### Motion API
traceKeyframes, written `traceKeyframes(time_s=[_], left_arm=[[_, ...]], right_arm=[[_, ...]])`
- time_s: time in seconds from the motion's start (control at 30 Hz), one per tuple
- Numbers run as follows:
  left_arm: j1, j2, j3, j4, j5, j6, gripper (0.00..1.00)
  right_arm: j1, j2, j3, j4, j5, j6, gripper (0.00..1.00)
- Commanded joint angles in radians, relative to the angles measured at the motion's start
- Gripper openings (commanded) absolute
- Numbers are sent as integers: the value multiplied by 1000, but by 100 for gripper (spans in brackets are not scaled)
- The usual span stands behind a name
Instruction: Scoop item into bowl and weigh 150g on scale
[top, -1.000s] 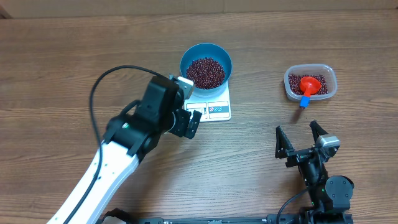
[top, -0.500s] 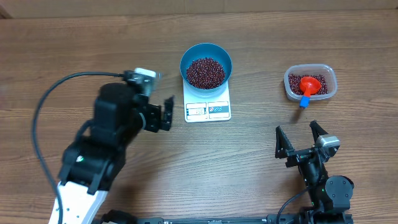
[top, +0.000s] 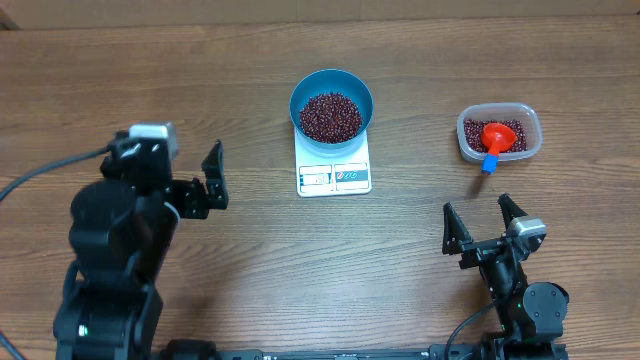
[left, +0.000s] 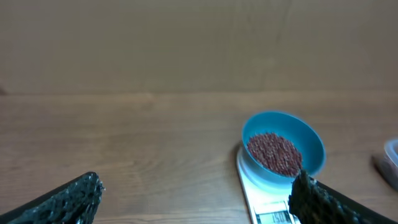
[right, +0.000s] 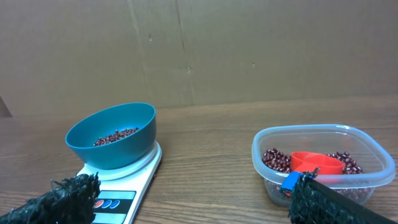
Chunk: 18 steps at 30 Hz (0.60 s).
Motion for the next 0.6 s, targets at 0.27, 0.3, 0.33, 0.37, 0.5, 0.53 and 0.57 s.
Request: traceKeyframes(time_s=[0.27, 0.3, 0.33, 0.37, 0.5, 0.53, 0.57], left_arm=[[95, -243, -365, 326, 14, -89, 100], [101, -274, -404, 354, 20, -89, 100], [106, -297, -432, 374, 25, -89, 99], [111, -332, -475, 403, 27, -89, 99], [116, -424, -599, 499, 26, -89, 99], [116, -441, -628, 527, 26, -89, 100], [116, -457, -657, 555, 26, -89, 100]], right_arm=[[6, -12, -11, 3, 11, 10, 100], [6, -12, -11, 3, 11, 10, 100], [6, -12, -11, 3, 11, 10, 100], [6, -12, -11, 3, 11, 10, 100], [6, -12, -11, 3, 11, 10, 100], [6, -12, -11, 3, 11, 10, 100], [6, -12, -11, 3, 11, 10, 100]])
